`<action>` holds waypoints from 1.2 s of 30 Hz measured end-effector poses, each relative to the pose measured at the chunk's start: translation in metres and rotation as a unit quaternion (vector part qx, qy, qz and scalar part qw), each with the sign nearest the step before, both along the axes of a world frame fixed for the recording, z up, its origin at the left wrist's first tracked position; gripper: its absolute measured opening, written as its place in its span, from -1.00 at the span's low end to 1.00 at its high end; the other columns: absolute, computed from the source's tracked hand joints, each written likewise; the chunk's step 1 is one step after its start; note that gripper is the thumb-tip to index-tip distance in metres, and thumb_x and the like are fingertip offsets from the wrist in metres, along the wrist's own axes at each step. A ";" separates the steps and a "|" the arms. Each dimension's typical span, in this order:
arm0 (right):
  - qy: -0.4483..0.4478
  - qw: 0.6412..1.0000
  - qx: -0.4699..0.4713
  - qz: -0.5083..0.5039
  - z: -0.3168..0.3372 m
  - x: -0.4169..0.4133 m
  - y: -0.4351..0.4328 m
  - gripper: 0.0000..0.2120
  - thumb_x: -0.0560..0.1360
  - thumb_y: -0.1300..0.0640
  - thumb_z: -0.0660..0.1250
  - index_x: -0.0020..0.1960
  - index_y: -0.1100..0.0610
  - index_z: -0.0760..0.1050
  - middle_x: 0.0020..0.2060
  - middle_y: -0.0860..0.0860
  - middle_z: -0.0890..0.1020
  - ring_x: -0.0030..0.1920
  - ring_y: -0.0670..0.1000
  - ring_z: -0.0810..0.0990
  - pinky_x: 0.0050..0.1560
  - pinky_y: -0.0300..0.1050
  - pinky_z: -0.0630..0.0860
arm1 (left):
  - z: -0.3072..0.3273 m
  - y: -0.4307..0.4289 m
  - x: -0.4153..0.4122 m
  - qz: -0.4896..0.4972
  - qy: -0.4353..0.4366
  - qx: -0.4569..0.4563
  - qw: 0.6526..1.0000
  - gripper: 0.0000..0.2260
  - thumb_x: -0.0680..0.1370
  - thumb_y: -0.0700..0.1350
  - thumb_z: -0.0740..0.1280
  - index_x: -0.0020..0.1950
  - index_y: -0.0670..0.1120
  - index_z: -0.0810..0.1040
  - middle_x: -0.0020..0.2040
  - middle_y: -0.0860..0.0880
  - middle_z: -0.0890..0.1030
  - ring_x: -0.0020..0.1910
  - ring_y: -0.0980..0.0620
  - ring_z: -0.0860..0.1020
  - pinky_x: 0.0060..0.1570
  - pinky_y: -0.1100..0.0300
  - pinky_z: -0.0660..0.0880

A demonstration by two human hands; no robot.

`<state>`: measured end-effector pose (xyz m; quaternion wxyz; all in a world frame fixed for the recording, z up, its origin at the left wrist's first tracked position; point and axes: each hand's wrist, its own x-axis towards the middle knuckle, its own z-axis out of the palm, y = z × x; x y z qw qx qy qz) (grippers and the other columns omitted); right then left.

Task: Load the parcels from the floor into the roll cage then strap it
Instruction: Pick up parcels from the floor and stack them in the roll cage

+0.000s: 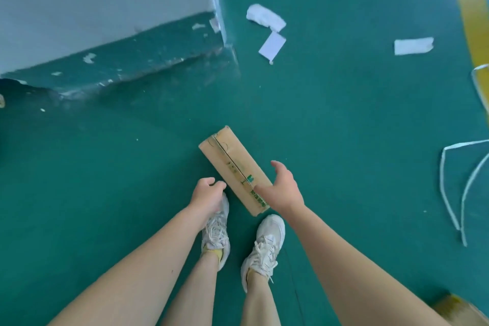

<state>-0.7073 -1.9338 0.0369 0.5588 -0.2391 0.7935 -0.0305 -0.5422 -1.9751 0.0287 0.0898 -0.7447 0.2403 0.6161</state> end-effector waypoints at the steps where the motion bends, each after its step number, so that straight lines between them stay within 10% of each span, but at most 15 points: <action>1: 0.000 1.000 0.006 -0.001 -0.021 0.002 0.003 -0.24 0.47 0.04 0.39 0.58 0.00 0.12 0.49 -0.02 0.31 0.37 0.05 0.43 0.11 -0.03 0.49 | -0.019 0.003 0.000 -0.003 -0.002 0.008 1.000 -0.59 0.61 -0.10 0.22 0.46 -0.08 0.31 -0.11 0.05 0.46 -0.14 0.02 0.48 -0.03 0.09 0.50; 7: -0.010 1.000 0.028 0.006 -0.115 0.009 0.016 -0.19 0.44 -0.01 0.39 0.58 -0.02 0.08 0.51 -0.05 0.27 0.42 0.05 0.37 0.24 0.07 0.48 | -0.110 0.010 0.009 -0.008 -0.016 0.028 0.999 -0.52 0.59 -0.01 0.26 0.49 -0.07 0.28 0.04 0.00 0.48 0.01 0.00 0.52 0.22 -0.04 0.50; 12: -0.021 0.999 0.026 0.021 -0.160 0.012 0.018 -0.17 0.41 -0.05 0.43 0.57 -0.05 0.11 0.48 -0.05 0.33 0.47 0.05 0.31 0.55 0.22 -0.01 | -0.150 0.015 0.009 0.052 0.014 0.041 0.998 -0.67 0.57 0.05 0.29 0.26 -0.09 0.43 0.21 -0.04 0.54 0.20 -0.01 0.52 0.23 0.04 0.46; 19: -0.045 0.999 -0.007 -0.001 -0.150 0.017 0.030 -0.16 0.18 -0.24 0.37 0.42 -0.17 0.23 0.22 -0.12 0.48 0.23 0.03 0.47 0.36 0.16 0.36 | -0.136 0.023 -0.010 0.125 0.063 0.025 0.990 -0.70 0.61 0.00 0.14 0.25 -0.05 0.53 0.13 -0.09 0.65 0.12 -0.04 0.62 0.19 -0.01 0.53; 28: 0.071 0.996 0.026 -0.039 -0.062 -0.031 0.068 0.43 0.04 -0.48 0.49 0.58 -0.11 -0.35 0.45 0.05 0.21 0.43 0.12 0.28 0.37 0.16 0.36 | -0.051 0.031 -0.090 -0.037 0.090 -0.016 0.995 -0.67 0.62 0.02 0.00 0.15 0.09 0.54 0.18 0.10 0.57 0.23 0.02 0.45 0.19 0.08 0.38; 36: 0.063 0.946 0.062 -0.311 0.026 -0.089 0.143 0.34 0.18 -0.29 0.55 0.56 -0.14 -0.37 0.40 0.12 0.17 0.40 0.22 0.30 0.34 0.14 0.37 | 0.043 0.071 -0.195 -0.243 0.154 -0.022 0.957 -0.51 0.65 -0.03 -0.11 0.37 -0.03 0.52 0.33 0.06 0.52 0.28 0.07 0.43 0.25 0.11 0.32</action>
